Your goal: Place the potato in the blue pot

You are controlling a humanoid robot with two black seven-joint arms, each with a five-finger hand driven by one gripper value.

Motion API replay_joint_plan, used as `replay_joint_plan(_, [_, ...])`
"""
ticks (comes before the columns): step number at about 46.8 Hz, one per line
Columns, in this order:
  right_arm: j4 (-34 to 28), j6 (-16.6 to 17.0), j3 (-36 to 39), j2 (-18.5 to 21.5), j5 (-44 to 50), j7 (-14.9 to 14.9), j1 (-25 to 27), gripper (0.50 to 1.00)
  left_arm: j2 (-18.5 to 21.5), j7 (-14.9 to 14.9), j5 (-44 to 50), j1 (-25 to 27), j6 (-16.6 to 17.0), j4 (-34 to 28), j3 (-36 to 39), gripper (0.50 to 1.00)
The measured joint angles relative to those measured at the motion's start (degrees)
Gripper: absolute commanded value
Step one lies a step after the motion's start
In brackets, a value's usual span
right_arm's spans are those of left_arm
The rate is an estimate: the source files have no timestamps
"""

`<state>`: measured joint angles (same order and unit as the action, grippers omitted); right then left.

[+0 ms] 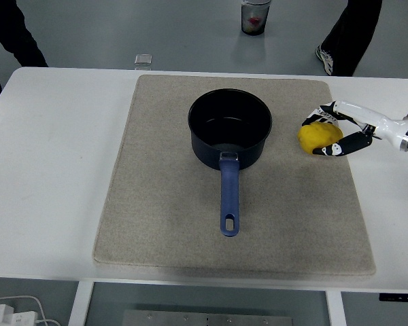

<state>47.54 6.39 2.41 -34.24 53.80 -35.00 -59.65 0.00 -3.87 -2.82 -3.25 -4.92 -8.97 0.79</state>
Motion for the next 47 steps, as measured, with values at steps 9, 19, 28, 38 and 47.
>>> replay_joint_plan(9, [0.01,0.41,-0.09,0.01,-3.80,0.00,-2.56,0.500,0.00,0.00,0.00,0.00,0.00,0.03,0.00,0.996])
replay_joint_plan(19, [0.01,0.54,-0.12,0.04,-4.15,0.00,-3.74,0.500,0.00,0.00,0.00,0.00,0.00,0.01,0.00,0.996])
replay_joint_plan(28, [0.01,0.86,-0.43,0.14,-4.23,0.00,-5.96,0.500,0.00,0.00,0.00,0.00,0.00,0.00,0.00,0.996])
replay_joint_plan(38, [0.01,0.90,-1.40,2.57,-4.93,0.00,-8.85,0.500,0.00,0.00,0.00,0.00,0.00,0.00,0.02,0.996])
replay_joint_plan(47, [-0.13,0.90,-1.73,3.80,-5.40,0.00,-9.83,0.500,0.00,0.00,0.00,0.00,0.00,0.00,0.01,0.996])
